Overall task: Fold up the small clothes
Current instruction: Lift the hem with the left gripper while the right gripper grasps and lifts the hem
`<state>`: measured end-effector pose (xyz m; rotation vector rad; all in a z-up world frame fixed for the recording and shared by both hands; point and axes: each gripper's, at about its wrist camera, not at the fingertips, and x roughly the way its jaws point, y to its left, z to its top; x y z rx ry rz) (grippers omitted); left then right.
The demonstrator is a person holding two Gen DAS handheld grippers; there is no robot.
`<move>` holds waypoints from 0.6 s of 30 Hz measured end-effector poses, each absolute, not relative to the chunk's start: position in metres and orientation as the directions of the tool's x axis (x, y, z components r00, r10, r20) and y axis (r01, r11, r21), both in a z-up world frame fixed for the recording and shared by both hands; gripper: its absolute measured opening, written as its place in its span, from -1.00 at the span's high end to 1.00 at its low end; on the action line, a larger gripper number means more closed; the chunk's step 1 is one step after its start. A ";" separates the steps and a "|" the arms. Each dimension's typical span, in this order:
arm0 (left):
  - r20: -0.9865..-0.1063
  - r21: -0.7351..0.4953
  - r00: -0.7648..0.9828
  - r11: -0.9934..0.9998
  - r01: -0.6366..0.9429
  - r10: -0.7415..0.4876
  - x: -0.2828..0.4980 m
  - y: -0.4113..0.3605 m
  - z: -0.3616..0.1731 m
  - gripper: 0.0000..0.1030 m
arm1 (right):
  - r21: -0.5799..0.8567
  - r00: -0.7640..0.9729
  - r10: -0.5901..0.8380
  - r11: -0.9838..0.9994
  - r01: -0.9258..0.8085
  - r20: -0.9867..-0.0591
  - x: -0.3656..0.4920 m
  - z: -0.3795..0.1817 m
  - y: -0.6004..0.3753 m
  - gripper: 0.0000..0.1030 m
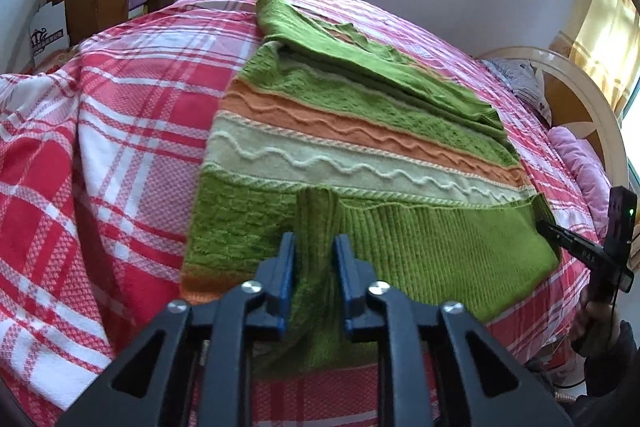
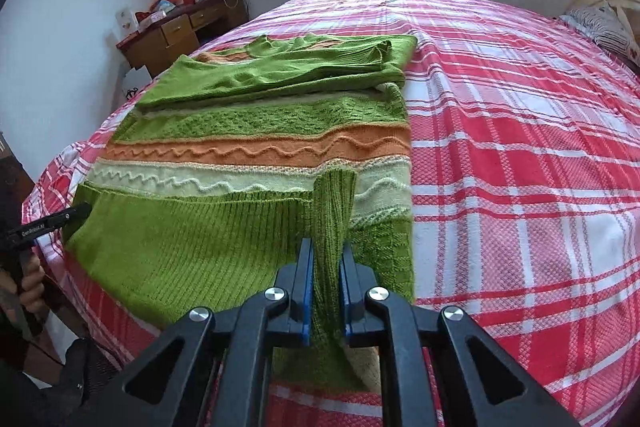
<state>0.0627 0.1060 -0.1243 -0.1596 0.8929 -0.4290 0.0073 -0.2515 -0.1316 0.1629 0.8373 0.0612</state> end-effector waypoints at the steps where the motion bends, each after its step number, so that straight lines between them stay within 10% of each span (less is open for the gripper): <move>1: -0.719 -0.308 0.550 0.905 0.295 -0.424 0.063 0.105 -0.124 0.56 | 0.176 0.667 0.128 0.984 0.005 -0.734 0.009 -0.131 -0.251 0.79; 18: -0.675 -0.283 0.627 0.921 0.267 -0.388 0.069 0.106 -0.094 0.79 | 0.191 0.723 0.124 0.982 0.010 -0.679 0.013 -0.108 -0.252 0.81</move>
